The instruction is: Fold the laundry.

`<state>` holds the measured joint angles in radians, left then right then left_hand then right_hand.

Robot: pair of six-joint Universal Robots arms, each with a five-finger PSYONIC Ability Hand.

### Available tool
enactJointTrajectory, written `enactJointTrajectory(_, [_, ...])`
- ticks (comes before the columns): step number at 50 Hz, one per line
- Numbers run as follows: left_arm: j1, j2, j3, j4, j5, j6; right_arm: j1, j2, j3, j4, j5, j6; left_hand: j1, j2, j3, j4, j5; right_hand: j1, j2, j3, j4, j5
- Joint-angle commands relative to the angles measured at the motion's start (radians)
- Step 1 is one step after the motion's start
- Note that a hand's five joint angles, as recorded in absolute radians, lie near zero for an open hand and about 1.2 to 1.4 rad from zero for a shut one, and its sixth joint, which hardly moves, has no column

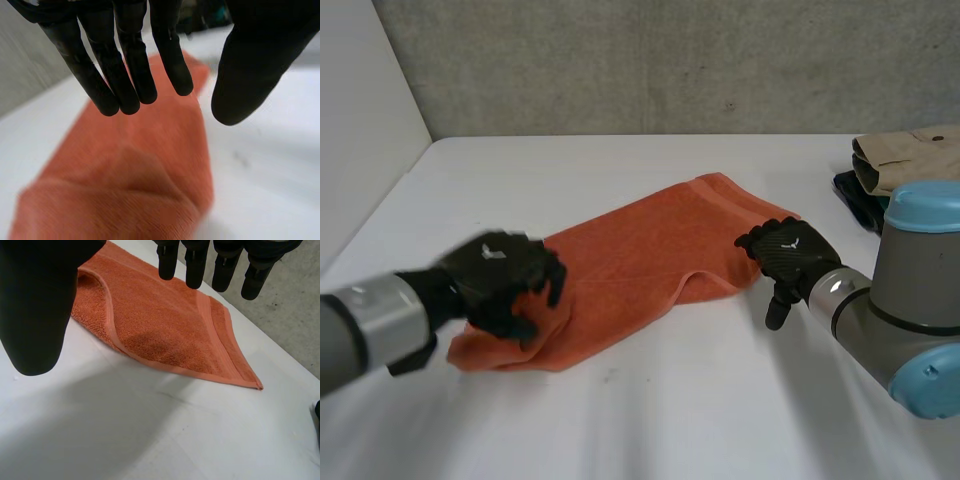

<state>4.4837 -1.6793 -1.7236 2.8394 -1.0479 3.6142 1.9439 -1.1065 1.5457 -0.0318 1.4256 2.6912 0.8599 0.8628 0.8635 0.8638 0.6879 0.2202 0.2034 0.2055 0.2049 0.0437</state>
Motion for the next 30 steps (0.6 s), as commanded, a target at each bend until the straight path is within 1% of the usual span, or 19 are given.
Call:
enactJointTrajectory(1, [-0.124,-0.244,0.062,0.029,-0.248,0.147,0.004,-0.001,0.011,-0.002,0.001,-0.007,0.044,0.041,0.04,0.04,0.041,-0.046,-0.029,-0.031,-0.03,-0.044])
enactJointTrajectory(4, [-0.117,-0.302,0.09,0.058,-0.274,0.162,0.001,-0.004,0.019,-0.003,-0.002,-0.008,0.002,0.0,-0.001,-0.001,0.0,-0.046,-0.029,-0.031,-0.03,-0.044])
enactJointTrajectory(6, [-0.112,-0.316,0.099,0.075,-0.285,0.167,0.003,-0.004,0.019,-0.005,-0.002,-0.008,-0.012,-0.015,-0.016,-0.016,-0.015,-0.046,-0.029,-0.031,-0.03,-0.044])
enactJointTrajectory(10, [-0.107,-0.344,0.119,0.112,-0.308,0.17,0.003,-0.009,0.025,-0.011,-0.004,-0.013,-0.112,-0.115,-0.116,-0.116,-0.115,-0.046,-0.029,-0.031,-0.03,-0.044])
enactJointTrajectory(15, [-0.103,-0.361,0.137,0.213,-0.357,0.172,0.004,-0.018,0.04,-0.022,-0.005,-0.034,-0.15,-0.153,-0.154,-0.154,-0.153,-0.046,-0.029,-0.031,-0.03,-0.044])
enactJointTrajectory(19, [-0.11,-0.393,0.145,0.262,-0.4,0.178,0.006,-0.019,0.051,-0.037,-0.007,-0.056,-0.171,-0.174,-0.174,-0.175,-0.173,-0.046,-0.029,-0.031,-0.03,-0.044])
enactJointTrajectory(23, [-0.116,-0.439,0.17,0.27,-0.431,0.208,0.006,-0.016,0.059,-0.046,-0.007,-0.068,-0.171,-0.174,-0.174,-0.175,-0.173,-0.046,-0.029,-0.031,-0.03,-0.044])
enactJointTrajectory(26, [-0.115,-0.456,0.18,0.265,-0.437,0.228,0.006,-0.013,0.059,-0.048,-0.007,-0.071,-0.171,-0.174,-0.174,-0.175,-0.173,-0.046,-0.029,-0.031,-0.03,-0.044])
enactJointTrajectory(28, [-0.113,-0.461,0.185,0.261,-0.435,0.248,0.006,-0.013,0.059,-0.048,-0.007,-0.073,-0.121,-0.124,-0.125,-0.125,-0.124,-0.046,-0.029,-0.031,-0.03,-0.044])
enactJointTrajectory(29, [-0.113,-0.459,0.185,0.264,-0.435,0.253,0.006,-0.015,0.059,-0.048,-0.007,-0.073,-0.04,-0.042,-0.043,-0.044,-0.042,-0.046,-0.029,-0.031,-0.03,-0.044])
enactJointTrajectory(30, [-0.115,-0.458,0.185,0.267,-0.434,0.257,0.006,-0.015,0.059,-0.048,-0.007,-0.073,0.098,0.095,0.094,0.094,0.095,-0.046,-0.029,-0.031,-0.03,-0.044])
